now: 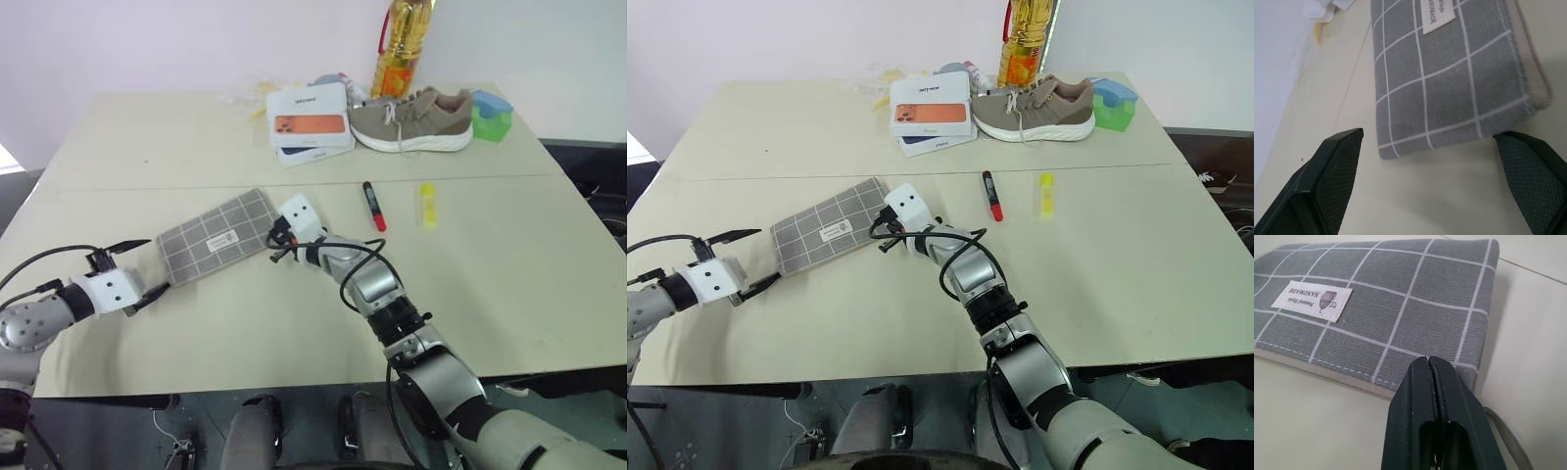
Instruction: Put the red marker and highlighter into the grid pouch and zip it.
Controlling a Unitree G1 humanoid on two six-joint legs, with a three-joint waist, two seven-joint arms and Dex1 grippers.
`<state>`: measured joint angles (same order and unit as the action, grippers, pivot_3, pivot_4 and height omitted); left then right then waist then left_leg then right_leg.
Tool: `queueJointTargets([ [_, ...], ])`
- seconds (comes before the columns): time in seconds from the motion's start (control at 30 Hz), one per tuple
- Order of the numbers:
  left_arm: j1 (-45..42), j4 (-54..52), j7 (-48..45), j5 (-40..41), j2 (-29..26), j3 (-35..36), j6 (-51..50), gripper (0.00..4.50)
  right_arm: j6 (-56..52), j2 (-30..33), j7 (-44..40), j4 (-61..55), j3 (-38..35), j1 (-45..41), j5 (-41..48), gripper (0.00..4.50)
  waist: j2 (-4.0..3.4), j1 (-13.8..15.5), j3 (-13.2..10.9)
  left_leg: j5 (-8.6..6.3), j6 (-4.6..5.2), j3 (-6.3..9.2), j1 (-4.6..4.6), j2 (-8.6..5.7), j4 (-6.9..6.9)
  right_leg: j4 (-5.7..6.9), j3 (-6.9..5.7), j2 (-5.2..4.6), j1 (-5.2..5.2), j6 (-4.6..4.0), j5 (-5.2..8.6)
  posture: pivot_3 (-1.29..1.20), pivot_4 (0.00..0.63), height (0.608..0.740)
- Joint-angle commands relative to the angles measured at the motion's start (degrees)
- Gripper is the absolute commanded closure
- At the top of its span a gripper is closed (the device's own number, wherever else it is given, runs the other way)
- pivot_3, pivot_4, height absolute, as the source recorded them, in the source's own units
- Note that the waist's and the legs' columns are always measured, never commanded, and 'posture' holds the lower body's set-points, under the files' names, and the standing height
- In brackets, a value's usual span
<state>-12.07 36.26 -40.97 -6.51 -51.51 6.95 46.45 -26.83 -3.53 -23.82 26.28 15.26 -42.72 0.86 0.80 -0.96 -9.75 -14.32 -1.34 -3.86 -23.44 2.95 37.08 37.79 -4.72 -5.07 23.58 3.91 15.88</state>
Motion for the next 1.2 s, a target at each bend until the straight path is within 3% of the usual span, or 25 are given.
queueJointTargets([
  [0.03,-4.48,6.77,3.29,-4.00,0.78,-3.26,6.24,0.00,-0.37,-0.82,0.17,-0.83,0.29,0.64,-0.24,4.47,0.00,0.09,0.00,0.00,0.00,-0.02,0.00,0.00,0.00,0.01,0.00,0.00,0.00,0.00,0.00,0.00,0.150,0.724],
  [0.17,-7.74,11.51,5.58,-5.60,1.85,-5.76,11.89,0.00,-0.46,-0.64,0.20,-1.19,0.31,0.95,-0.41,4.47,0.02,0.05,0.01,0.00,0.00,-0.12,0.01,0.00,0.02,0.08,0.00,-0.02,0.04,0.01,0.00,0.00,0.150,0.724],
  [0.23,-8.68,13.01,6.22,-5.96,1.91,-6.78,14.69,0.54,-0.52,-0.54,0.25,-1.42,0.34,1.12,-0.50,4.50,0.02,0.08,0.01,0.00,0.00,-0.19,0.01,0.00,0.02,0.13,0.00,-0.05,0.09,0.01,0.00,0.00,0.150,0.724],
  [0.33,-9.78,14.76,6.65,-5.19,1.90,-7.58,17.26,1.84,-0.64,-0.49,0.45,-1.64,0.29,1.28,-0.56,4.50,0.04,-0.04,0.02,0.00,0.00,-0.29,0.00,0.01,0.01,0.16,0.00,-0.06,0.16,0.02,0.00,0.00,0.150,0.724],
  [0.5,-10.33,15.88,6.29,-3.56,1.63,-8.55,18.85,4.47,-0.70,-0.37,0.42,-2.02,0.41,1.57,-0.68,4.50,0.04,-0.04,0.02,0.00,0.00,-0.40,-0.03,0.02,0.01,0.23,0.00,-0.08,0.31,0.02,0.00,0.00,0.150,0.724],
  [0.7,-8.58,13.08,4.21,1.76,2.71,-8.09,16.66,4.47,0.50,0.09,0.58,-2.64,-0.61,1.23,-0.57,4.50,0.04,-0.14,0.02,0.00,0.00,-0.50,-0.06,0.02,0.01,0.26,0.00,-0.14,0.40,0.02,-0.01,0.00,0.150,0.724],
  [0.83,-3.36,-1.42,-0.38,12.74,5.56,-7.84,2.11,4.47,2.50,4.73,-0.62,-8.41,-2.18,0.74,-0.93,4.50,0.02,0.02,0.00,0.00,0.00,-0.50,-0.10,0.04,0.01,0.27,0.00,-0.18,0.44,0.02,-0.01,0.00,0.150,0.724],
  [0.97,2.31,-17.03,-0.08,17.18,7.25,-6.69,-12.14,4.50,0.53,11.15,-4.11,-17.80,-3.58,3.28,0.53,3.16,0.05,0.01,0.01,0.01,0.01,-0.49,-0.60,-0.04,0.15,0.27,0.00,-0.35,0.82,0.14,-0.07,0.00,0.150,0.724],
  [1.17,7.13,-30.15,3.12,18.33,11.15,-5.58,-24.42,4.50,-11.59,18.93,-8.11,-34.52,-9.22,10.29,6.93,0.02,0.05,-0.20,0.00,0.01,0.01,-0.49,-0.69,-0.03,0.13,0.22,-0.01,-0.24,0.91,0.18,-0.10,0.00,0.150,0.724],
  [1.2,7.56,-31.13,3.17,18.42,11.78,-5.55,-25.38,4.50,-13.37,19.66,-8.77,-36.96,-9.35,11.44,7.94,0.02,0.05,-0.22,0.00,0.01,0.01,-0.49,-0.68,-0.02,0.14,0.22,-0.01,-0.21,0.91,0.18,-0.10,0.00,0.150,0.724],
])
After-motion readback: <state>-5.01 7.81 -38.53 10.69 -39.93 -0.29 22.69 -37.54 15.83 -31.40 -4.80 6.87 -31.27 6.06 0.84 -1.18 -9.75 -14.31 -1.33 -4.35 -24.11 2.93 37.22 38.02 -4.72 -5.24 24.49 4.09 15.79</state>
